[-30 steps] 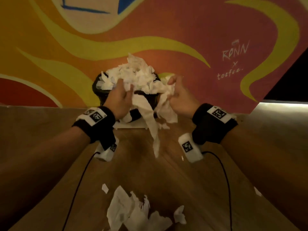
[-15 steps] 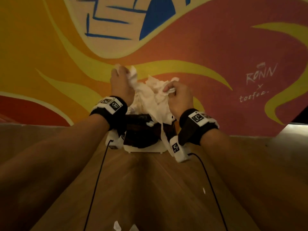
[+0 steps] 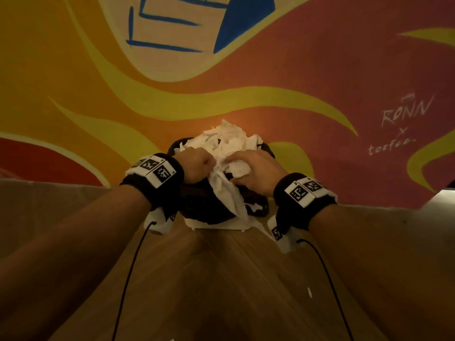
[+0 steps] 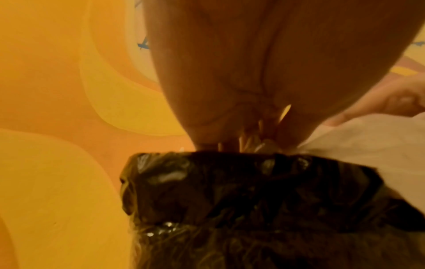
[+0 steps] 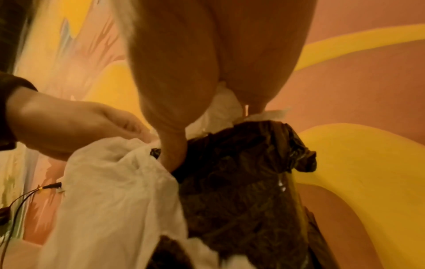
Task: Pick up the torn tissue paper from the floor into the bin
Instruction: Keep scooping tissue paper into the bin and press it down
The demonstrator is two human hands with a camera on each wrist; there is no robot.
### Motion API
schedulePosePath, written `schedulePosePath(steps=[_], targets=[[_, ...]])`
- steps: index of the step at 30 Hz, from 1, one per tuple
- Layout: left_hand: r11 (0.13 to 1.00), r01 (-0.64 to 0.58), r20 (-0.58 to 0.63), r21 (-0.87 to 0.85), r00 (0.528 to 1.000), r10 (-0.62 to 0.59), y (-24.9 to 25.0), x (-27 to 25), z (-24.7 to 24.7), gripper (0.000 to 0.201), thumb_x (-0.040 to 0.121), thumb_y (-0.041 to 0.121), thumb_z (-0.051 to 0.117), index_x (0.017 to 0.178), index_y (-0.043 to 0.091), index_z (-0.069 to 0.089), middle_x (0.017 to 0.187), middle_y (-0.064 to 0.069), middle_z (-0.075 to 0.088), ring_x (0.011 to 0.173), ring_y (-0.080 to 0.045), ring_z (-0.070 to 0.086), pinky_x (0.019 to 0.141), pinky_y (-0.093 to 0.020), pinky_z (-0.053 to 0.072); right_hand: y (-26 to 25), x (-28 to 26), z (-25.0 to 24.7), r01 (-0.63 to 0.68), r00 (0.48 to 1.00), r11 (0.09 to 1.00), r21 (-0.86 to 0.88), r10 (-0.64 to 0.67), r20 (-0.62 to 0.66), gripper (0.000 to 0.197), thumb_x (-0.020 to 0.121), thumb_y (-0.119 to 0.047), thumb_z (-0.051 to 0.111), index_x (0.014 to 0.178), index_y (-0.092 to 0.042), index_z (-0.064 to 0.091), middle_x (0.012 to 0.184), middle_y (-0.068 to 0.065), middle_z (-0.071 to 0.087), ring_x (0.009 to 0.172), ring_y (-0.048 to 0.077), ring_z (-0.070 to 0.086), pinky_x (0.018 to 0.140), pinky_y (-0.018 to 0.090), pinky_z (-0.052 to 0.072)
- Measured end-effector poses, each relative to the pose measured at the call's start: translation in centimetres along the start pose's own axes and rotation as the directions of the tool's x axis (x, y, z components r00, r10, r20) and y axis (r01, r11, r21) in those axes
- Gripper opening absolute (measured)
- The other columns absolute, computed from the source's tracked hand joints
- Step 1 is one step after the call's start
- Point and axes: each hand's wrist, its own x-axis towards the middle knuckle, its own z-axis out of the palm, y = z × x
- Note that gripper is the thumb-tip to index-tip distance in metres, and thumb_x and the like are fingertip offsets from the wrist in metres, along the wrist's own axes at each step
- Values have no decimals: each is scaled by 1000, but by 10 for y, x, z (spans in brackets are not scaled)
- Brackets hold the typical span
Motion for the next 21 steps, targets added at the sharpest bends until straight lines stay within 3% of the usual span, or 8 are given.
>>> schedulePosePath(steps=[4,7,9,12,14,16,19,21], targets=[[999,39,-151,26,988,-35,-2,9,-1,24,87,2,51,72,12,66,81,-8,63,69,-23,52,68,-28,40,-7,5,6,-8,1000,998,68,7,20,22,82,-23,55,93,-19,74,92,11,73,85,30,63,68,39,52],[998,70,-265,2,962,-67,3,12,1,21,84,1,57,70,13,66,78,-3,61,79,-21,56,71,-23,40,-11,8,10,-58,998,982,178,62,-21,21,82,-17,55,74,-8,72,68,11,67,58,19,55,52,34,41],[999,40,-324,-20,945,-44,0,13,4,13,83,6,61,75,16,62,80,-2,62,78,-20,57,75,-26,45,-11,11,9,-101,992,973,209,114,-53,18,82,-25,61,74,-13,71,72,8,67,62,17,55,58,30,44],[984,-45,-383,-171,924,-25,-9,4,5,9,86,14,62,87,19,54,92,-1,64,80,-22,62,75,-35,52,-7,14,5,-170,968,952,254,209,-138,11,82,-26,66,92,-21,65,93,7,66,80,22,60,71,31,50],[935,-110,-295,-336,956,7,-11,-8,1,11,90,10,55,94,20,57,105,1,62,90,-19,63,74,-33,50,0,16,4,-175,948,956,235,228,-222,16,83,-21,68,98,-18,61,97,6,61,82,21,56,69,27,41],[896,-167,-169,-411,980,105,-13,-21,-5,23,90,8,56,102,27,63,122,6,58,108,-11,58,84,-28,48,5,19,3,-164,931,971,176,211,-298,17,82,-17,71,96,-15,62,100,8,59,88,20,54,70,23,34],[931,-226,8,-286,971,238,-15,-32,-9,31,83,26,71,109,42,67,140,10,51,131,-7,43,104,-32,41,9,20,2,-187,939,980,63,197,-281,8,82,-13,67,88,-15,72,95,12,67,87,26,61,65,26,41],[964,-242,68,-111,966,250,-16,-28,-7,30,76,38,77,104,44,70,143,7,48,135,-10,39,108,-36,36,8,19,0,-202,950,979,25,202,-237,11,83,-13,65,85,-17,75,92,12,69,87,28,63,68,30,50]])
